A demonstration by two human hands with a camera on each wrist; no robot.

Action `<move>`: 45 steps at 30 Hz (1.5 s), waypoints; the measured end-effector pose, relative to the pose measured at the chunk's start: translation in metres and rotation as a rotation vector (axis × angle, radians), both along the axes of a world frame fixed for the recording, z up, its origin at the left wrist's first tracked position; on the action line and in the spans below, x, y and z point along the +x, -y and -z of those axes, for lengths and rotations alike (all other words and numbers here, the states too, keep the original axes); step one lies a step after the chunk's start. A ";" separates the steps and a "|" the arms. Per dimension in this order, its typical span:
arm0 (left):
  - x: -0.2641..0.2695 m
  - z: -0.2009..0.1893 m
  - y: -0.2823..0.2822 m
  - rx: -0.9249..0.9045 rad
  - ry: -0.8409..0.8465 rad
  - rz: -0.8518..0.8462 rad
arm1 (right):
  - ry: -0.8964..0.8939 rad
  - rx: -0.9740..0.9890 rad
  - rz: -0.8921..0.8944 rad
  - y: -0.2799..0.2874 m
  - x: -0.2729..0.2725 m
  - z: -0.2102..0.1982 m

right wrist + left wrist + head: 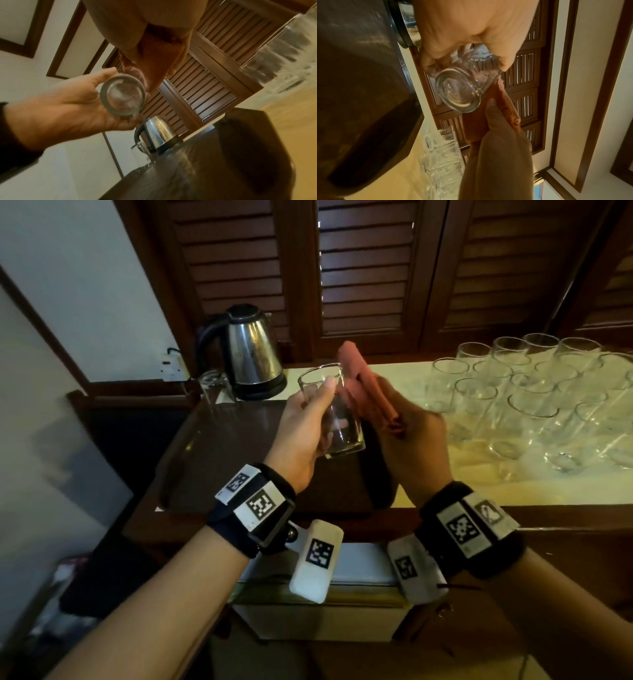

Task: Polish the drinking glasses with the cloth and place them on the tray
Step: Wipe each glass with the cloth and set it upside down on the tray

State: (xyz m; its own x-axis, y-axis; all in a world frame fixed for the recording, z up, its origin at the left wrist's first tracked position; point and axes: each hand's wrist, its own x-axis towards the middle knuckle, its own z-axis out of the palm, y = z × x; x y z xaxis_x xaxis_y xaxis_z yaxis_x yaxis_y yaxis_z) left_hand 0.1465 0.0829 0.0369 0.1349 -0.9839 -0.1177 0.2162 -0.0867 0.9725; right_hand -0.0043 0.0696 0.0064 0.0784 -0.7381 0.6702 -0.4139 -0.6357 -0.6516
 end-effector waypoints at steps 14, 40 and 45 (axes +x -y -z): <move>-0.008 0.001 -0.008 -0.072 0.115 -0.065 | 0.582 0.663 -0.573 -0.006 0.025 -0.003; -0.009 0.003 -0.005 -0.071 0.144 0.086 | 0.708 0.774 -0.590 -0.011 0.022 -0.003; -0.002 0.002 -0.004 -0.026 0.068 0.138 | 0.770 0.791 -0.596 -0.007 0.018 -0.005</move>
State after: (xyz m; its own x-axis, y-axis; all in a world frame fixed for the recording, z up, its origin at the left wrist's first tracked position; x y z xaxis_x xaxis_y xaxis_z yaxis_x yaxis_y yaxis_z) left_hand 0.1443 0.0869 0.0351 0.0054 -0.9962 -0.0870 0.1376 -0.0855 0.9868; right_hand 0.0139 0.0769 0.0116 0.3233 -0.9429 0.0806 0.4599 0.0821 -0.8841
